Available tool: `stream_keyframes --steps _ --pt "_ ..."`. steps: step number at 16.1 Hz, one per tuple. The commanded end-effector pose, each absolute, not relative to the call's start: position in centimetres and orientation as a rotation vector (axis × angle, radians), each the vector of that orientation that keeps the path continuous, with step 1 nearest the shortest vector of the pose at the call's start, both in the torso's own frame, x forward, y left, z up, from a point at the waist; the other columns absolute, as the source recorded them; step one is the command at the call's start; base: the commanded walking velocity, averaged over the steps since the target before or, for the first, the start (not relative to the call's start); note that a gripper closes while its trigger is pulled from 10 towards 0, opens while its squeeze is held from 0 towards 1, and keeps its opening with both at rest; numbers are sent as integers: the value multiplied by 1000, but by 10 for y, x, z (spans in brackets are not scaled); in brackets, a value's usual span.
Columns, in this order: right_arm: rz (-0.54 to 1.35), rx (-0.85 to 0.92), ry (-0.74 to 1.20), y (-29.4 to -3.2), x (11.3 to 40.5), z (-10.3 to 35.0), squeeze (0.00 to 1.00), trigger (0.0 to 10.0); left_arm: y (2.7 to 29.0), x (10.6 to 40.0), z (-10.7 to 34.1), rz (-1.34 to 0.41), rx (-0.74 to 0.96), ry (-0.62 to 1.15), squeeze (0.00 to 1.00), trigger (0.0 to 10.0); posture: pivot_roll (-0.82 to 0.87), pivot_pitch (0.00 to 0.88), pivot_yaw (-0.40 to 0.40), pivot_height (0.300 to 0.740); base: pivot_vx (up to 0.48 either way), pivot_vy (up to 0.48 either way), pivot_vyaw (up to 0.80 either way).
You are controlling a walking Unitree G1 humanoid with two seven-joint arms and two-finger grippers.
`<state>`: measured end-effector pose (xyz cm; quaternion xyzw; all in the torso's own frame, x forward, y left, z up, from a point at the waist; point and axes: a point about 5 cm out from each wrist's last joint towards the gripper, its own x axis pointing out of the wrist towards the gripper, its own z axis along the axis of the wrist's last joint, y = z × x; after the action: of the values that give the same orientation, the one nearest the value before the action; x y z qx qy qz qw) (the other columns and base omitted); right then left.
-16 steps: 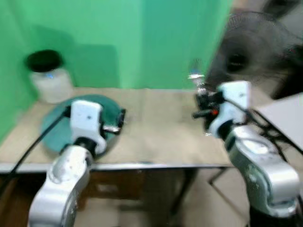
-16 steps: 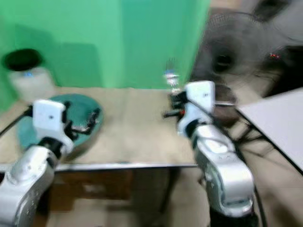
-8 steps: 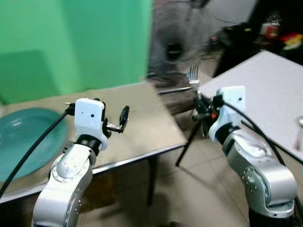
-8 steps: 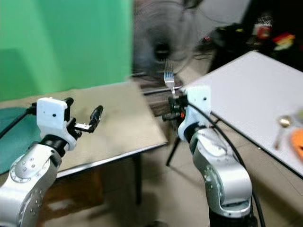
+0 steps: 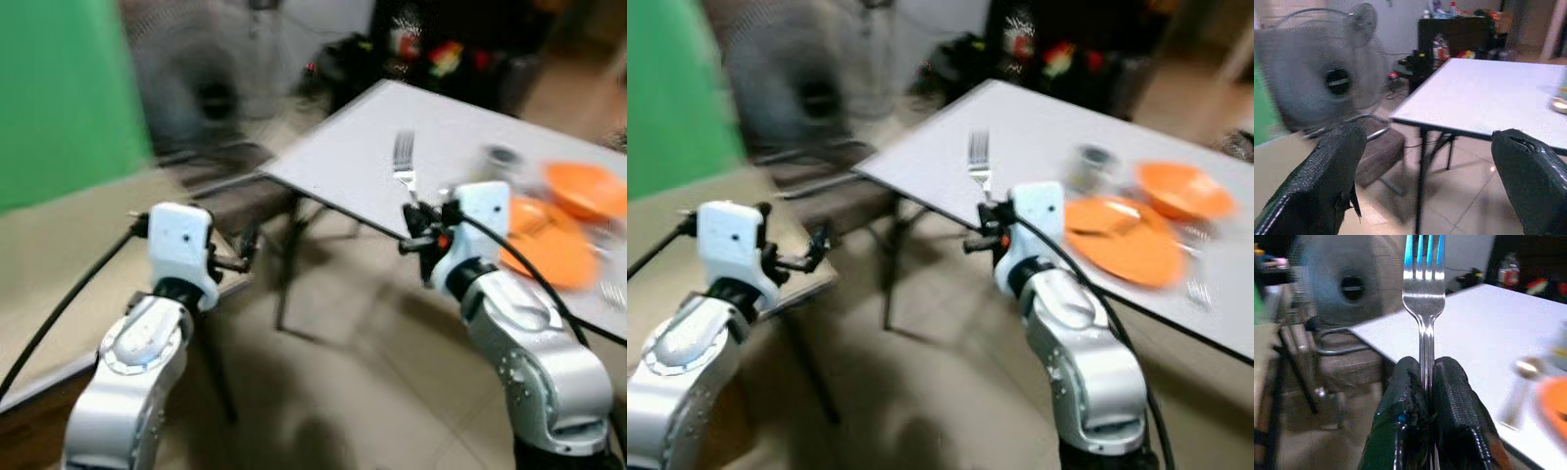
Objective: Setting the table
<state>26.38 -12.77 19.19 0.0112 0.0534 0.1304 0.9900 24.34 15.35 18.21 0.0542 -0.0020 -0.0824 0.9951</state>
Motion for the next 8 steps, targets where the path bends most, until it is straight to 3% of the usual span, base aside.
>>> stream_keyframes --steps 1,7,8 --pt "210 19 107 -138 264 192 0 10000 145 242 182 -200 99 -6 0 10000 -146 0 -27 740 0 -431 -800" --pt "195 16 107 -139 263 191 0 10000 145 244 183 -214 111 -5 0 10000 -144 5 -15 740 0 -424 -800" --pt "193 14 107 -139 263 191 0 10000 145 244 182 -217 97 -1 0 10000 -143 6 -14 740 0 0 -800"
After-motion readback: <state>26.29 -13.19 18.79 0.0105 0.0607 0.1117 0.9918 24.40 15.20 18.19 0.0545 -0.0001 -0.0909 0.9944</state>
